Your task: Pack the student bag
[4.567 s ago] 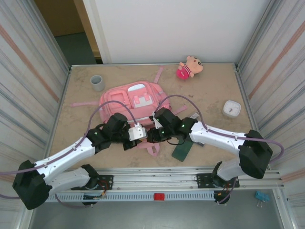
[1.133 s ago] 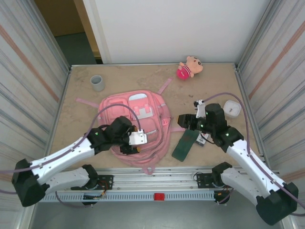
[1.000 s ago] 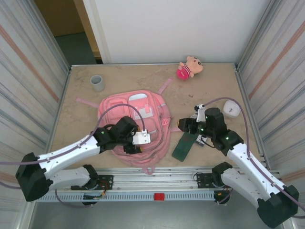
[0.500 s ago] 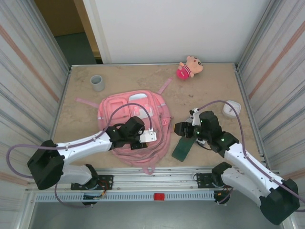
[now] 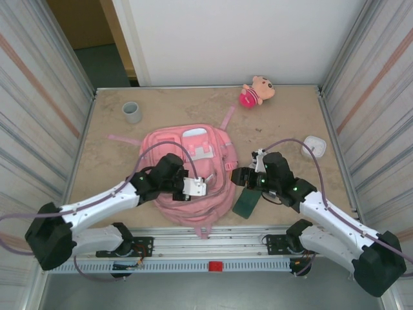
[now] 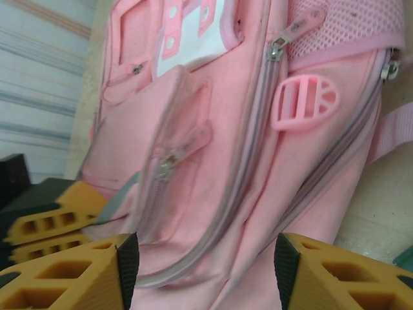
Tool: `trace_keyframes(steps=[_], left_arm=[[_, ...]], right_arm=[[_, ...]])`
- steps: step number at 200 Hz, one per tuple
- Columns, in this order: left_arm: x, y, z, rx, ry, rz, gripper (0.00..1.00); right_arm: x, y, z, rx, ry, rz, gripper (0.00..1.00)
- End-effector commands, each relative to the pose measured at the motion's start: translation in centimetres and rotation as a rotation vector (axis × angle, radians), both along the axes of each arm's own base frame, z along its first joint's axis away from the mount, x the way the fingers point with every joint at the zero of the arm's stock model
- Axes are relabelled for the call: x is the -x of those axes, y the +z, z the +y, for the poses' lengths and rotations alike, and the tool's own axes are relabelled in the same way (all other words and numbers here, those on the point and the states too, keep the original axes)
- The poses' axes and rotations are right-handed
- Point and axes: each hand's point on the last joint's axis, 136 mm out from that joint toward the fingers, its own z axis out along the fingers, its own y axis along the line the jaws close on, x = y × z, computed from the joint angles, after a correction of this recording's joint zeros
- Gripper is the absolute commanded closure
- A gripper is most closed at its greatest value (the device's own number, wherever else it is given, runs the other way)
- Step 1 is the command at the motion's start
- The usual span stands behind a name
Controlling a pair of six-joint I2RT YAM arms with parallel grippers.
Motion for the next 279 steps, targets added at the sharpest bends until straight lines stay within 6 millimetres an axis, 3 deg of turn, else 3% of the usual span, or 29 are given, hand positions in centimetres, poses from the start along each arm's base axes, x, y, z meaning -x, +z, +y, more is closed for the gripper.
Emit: trace_keyframes(steps=[1, 31, 58, 75, 87, 117, 143, 169, 189, 205, 221, 245, 279], left_arm=[[1.2, 3.5, -0.3, 0.08, -0.153, -0.158, 1.0], [0.4, 2.5, 2.5, -0.044, -0.147, -0.169, 1.0], [-1.5, 1.3, 6.5, -0.224, -0.087, -0.184, 1.0], [-2.5, 1.8, 8.2, -0.262, -0.02, -0.183, 0.95], [-2.8, 2.2, 8.8, -0.253, 0.016, -0.182, 0.85], [-1.6, 5.5, 7.3, -0.057, 0.096, -0.096, 0.44], [-0.7, 8.9, 5.3, 0.16, 0.169, -0.033, 0.37], [-1.0, 9.7, 3.7, 0.273, 0.277, 0.007, 0.34], [-1.6, 9.0, 2.9, 0.287, 0.376, 0.082, 0.32], [-1.4, 6.6, 3.5, 0.166, 0.395, 0.13, 0.29], [-1.0, 4.0, 5.0, 0.004, 0.377, 0.118, 0.25], [1.4, 0.8, 6.6, -0.204, 0.203, 0.117, 0.19], [-1.2, -0.9, 7.8, -0.307, 0.224, -0.002, 0.15]], right_arm=[[-0.1, 0.1, 0.9, -0.049, 0.001, 0.024, 0.41], [0.1, 0.0, 2.7, -0.045, 0.045, 0.023, 0.42], [0.0, -0.5, 4.4, -0.025, 0.081, 0.028, 0.42], [-0.2, -0.5, 4.8, -0.017, 0.093, 0.03, 0.42], [-0.4, -0.2, 5.0, -0.01, 0.099, 0.024, 0.42], [-0.8, 0.9, 3.9, 0.06, 0.09, 0.015, 0.42], [-1.3, 1.2, 0.8, 0.159, 0.037, 0.043, 0.41], [-1.9, 0.2, -3.4, 0.224, -0.063, 0.134, 0.37], [-1.8, -0.7, -6.6, 0.31, -0.139, 0.195, 0.34], [-1.4, -1.0, -7.9, 0.352, -0.159, 0.215, 0.33], [-1.0, -0.9, -7.8, 0.349, -0.133, 0.204, 0.32], [-0.7, -1.2, -7.2, 0.331, -0.098, 0.187, 0.32], [-0.7, 0.0, -6.2, 0.261, -0.073, 0.104, 0.32]])
